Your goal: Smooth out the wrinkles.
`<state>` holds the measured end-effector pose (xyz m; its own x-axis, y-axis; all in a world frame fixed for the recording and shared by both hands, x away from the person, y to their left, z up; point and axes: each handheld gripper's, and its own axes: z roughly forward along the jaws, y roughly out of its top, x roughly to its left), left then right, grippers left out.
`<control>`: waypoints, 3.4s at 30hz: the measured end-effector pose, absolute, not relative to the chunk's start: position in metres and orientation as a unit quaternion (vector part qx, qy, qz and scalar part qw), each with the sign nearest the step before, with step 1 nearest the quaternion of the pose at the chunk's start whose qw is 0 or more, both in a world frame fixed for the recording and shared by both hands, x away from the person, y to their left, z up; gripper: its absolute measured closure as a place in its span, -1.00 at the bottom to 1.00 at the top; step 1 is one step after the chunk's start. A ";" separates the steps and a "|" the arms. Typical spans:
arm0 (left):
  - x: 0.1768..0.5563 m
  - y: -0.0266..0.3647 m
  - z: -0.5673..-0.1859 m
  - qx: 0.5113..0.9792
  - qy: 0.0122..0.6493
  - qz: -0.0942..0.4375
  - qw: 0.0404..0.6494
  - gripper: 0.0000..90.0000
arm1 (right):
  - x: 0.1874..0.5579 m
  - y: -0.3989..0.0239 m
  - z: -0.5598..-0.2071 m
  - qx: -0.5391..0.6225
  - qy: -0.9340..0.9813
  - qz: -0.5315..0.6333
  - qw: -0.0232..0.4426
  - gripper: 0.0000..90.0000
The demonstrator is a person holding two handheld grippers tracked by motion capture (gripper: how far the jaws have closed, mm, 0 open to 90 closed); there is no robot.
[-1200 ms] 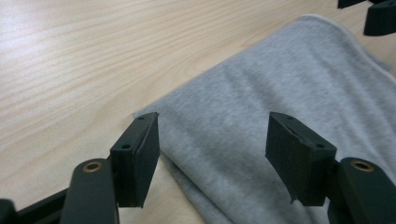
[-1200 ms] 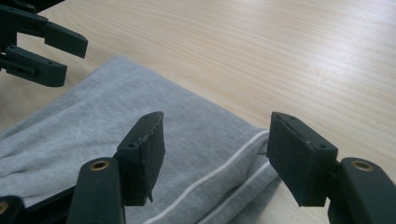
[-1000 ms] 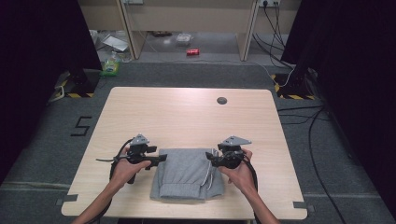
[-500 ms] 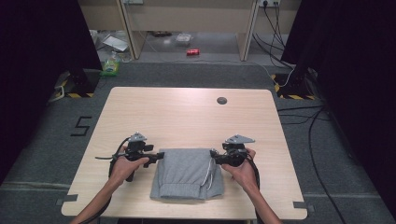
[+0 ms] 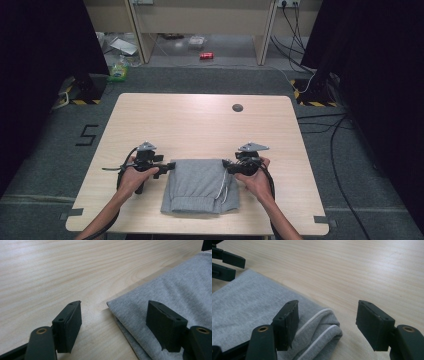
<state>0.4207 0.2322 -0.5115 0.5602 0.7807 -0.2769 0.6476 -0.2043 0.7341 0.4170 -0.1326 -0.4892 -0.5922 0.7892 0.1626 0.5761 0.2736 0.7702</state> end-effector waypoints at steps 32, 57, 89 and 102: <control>0.428 0.205 -0.520 0.795 0.415 0.141 0.419 0.78 | 0.435 -0.127 -0.509 0.443 0.792 0.406 0.104 0.55; 0.493 0.203 -0.519 0.776 0.457 0.155 0.407 0.72 | 0.508 -0.134 -0.507 0.490 0.760 0.414 0.106 0.26; 0.456 0.233 -0.494 0.760 0.470 0.104 0.437 -0.09 | 0.460 -0.150 -0.475 0.465 0.761 0.433 0.132 -0.07; 0.426 0.246 -0.490 0.767 0.454 0.103 0.441 -0.24 | 0.435 -0.151 -0.474 0.455 0.766 0.434 0.128 -0.17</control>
<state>0.4257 0.2457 -0.4897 0.5663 0.7875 -0.2433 0.6063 -0.1980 0.7702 0.4349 -0.1513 -0.4740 -0.5521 0.8098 0.1986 0.5866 0.2080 0.7827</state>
